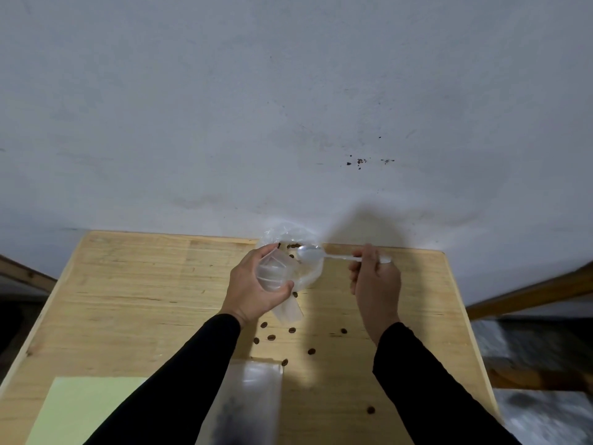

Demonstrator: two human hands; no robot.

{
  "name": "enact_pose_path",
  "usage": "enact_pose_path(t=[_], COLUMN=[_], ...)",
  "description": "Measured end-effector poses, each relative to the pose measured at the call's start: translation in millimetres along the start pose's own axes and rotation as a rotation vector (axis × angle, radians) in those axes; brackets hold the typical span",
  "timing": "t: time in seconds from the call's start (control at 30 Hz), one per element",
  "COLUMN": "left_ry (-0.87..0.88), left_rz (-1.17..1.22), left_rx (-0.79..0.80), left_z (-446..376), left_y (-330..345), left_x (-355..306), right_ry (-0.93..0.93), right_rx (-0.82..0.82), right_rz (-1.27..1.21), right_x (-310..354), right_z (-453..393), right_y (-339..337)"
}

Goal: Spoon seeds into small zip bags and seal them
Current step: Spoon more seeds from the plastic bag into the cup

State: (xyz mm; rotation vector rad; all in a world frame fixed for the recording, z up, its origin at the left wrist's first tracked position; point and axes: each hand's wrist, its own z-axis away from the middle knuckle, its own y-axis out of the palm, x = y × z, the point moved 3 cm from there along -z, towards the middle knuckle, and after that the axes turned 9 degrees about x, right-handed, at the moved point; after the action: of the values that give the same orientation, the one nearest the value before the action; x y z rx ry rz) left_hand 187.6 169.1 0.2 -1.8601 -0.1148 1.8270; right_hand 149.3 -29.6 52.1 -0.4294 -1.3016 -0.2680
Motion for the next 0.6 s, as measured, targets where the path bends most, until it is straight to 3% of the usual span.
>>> enact_pose_path(t=[0.13, 0.33, 0.5, 0.6], left_ry=[0.068, 0.163, 0.199, 0.163], left_rz=[0.017, -0.046, -0.091, -0.078], left_rx=[0.026, 0.058, 0.069, 0.032], left_z=[-1.6, -2.3, 3.0, 3.7], left_y=[2.7, 1.2, 1.5, -5.8], left_x=[-12.0, -22.7, -24.3, -18.0], right_ry=[0.147, 0.137, 0.335, 0.427], right_rx=[0.1, 0.054, -0.103, -0.114], right_rz=[0.139, 0.218, -0.144, -0.324], right_x=[-24.2, -40.8, -57.0, -64.9], right_z=[3.8, 0.8, -1.1, -2.0], right_y=[16.6, 36.6, 43.7, 46.0])
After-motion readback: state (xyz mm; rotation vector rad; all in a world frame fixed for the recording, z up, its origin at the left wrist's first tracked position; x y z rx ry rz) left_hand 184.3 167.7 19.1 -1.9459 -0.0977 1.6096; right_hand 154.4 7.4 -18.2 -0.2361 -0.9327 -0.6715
